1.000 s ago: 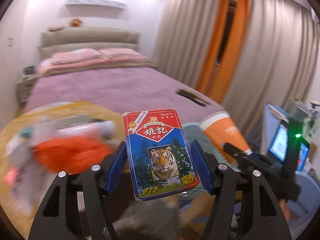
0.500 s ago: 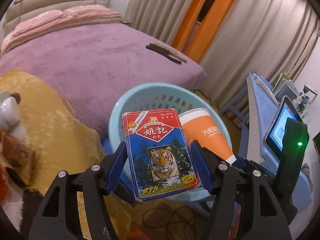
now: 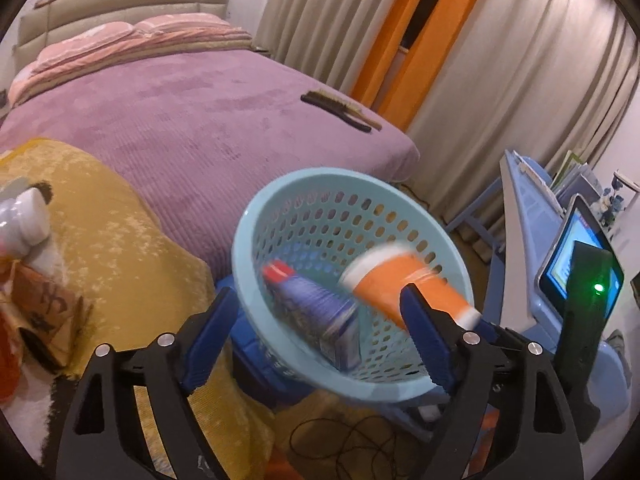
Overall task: Collect trash
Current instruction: 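Carry the card box and cup over the blue basket and open both tools, then grasp the clear milk bottle with the left tool while the right tool grasps the orange plastic bag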
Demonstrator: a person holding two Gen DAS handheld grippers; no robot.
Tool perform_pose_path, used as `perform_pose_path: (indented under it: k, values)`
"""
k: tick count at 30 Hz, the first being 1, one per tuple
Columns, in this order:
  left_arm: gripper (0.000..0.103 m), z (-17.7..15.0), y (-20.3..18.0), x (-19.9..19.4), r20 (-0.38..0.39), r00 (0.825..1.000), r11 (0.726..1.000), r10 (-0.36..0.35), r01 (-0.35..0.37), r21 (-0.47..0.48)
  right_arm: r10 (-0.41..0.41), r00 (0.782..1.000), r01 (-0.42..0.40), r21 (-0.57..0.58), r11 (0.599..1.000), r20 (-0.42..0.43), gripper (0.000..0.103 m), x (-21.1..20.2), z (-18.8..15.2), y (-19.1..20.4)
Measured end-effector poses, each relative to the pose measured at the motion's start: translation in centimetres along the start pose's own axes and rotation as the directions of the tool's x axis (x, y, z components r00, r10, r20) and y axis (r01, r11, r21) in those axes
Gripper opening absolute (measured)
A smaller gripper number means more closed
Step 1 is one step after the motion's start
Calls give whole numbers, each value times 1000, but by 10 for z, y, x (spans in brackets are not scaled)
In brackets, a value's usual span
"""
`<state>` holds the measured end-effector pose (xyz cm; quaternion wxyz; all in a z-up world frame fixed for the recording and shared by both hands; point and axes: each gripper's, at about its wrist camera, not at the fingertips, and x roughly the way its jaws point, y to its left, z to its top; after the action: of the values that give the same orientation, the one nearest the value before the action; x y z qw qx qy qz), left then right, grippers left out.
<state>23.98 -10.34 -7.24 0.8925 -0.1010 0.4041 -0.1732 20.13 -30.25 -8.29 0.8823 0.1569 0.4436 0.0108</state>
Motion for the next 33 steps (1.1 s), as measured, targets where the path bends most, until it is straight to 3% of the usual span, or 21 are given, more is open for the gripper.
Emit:
perform_pose_path:
  k: [3,7,15,24,33]
  values:
    - [83,-2,4,-19,33,999,1000,-9,9,-8,19,1000,-19,-3,1000,5,65,-3,0,1]
    - [86,-6,6,-45,84,996,1000,-14,14,-6,37,999,-36,-23,999,24,72,-10,-1,9]
    - [88,-16,10,-101,186,982,1000,-16,17,1,111,991,-103,-113,988,70,73,-39,-8,45]
    - [89,-36,33,-180,323,946,999,12,1,-38,207,969,-163,-276,947,137,73,-76,-25,104]
    - [89,-60,80,-247,417,903,990,107,-59,-127,271,956,-211,-380,901,113,73,-85,-46,152]
